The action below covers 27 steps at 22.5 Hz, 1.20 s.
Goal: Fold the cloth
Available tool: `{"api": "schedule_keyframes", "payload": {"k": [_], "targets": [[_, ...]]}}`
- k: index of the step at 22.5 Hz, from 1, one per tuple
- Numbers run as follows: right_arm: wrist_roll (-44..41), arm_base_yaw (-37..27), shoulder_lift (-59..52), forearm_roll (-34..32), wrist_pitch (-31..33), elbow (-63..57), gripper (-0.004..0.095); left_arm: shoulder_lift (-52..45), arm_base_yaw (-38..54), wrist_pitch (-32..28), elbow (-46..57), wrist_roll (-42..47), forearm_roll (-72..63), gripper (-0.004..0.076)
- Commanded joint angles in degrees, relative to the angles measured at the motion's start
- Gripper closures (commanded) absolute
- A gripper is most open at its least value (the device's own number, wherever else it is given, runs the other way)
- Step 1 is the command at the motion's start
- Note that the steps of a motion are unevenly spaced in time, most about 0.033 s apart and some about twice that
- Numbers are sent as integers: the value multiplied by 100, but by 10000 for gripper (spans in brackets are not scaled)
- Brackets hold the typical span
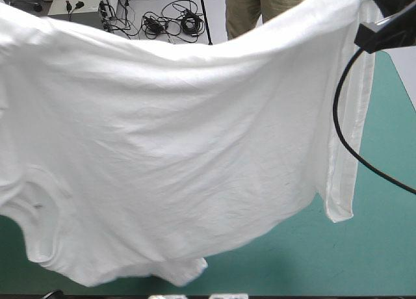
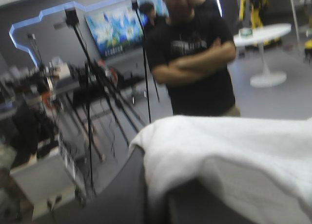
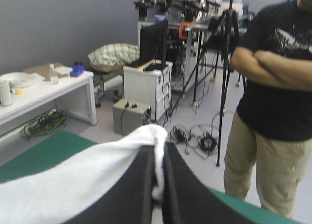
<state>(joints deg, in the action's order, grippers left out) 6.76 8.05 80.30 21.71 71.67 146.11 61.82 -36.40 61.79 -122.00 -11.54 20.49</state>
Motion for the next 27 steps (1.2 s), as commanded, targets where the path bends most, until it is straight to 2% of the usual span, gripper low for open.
{"api": "schedule_keyframes", "payload": {"k": [1, 3, 5, 9, 10, 11, 12, 14, 16, 19, 23, 27], "targets": [[-74, 1, -283, -32, -13, -960, 925, -86, -114, 133, 1010, 668, 761, 733], [-53, 1, -422, -32, -13, -1670, 925, -86, -114, 312, 1718, 1154, 1230, 733], [37, 1, -517, -32, -54, -2533, 925, -86, -114, 191, 2382, 1579, 1468, 732], [134, 1, -519, -68, -643, -4032, 925, 124, 63, -752, 3752, 2674, 1648, 729], [160, 1, -429, -71, -1184, -4804, 925, 399, 418, -1174, 4096, 2803, 1248, 729], [197, 1, -364, -71, -1399, -5037, 925, 590, 681, -1352, 4193, 2691, 910, 729], [191, 1, -183, -79, -1883, -5473, 925, 985, 1263, -1624, 4218, 2311, 23, 729], [191, 1, 222, -106, -2333, -5713, 925, 1605, 2004, -2141, 4058, 1398, -1380, 729], [191, 1, 745, -117, -2760, -5713, 925, 2312, 2472, -2497, 3808, 851, -2286, 729], [191, 1, 1569, -107, -3578, -5594, 925, 3282, 2681, -2793, 3194, 773, -2345, 730], [146, -9, 2567, -118, -3639, -5029, 925, 4302, 2682, -2989, 2606, 796, -2380, 733], [-39, -9, 3091, -196, -3483, -4594, 925, 4754, 2682, -2955, 2568, 960, -2380, 733]]}}
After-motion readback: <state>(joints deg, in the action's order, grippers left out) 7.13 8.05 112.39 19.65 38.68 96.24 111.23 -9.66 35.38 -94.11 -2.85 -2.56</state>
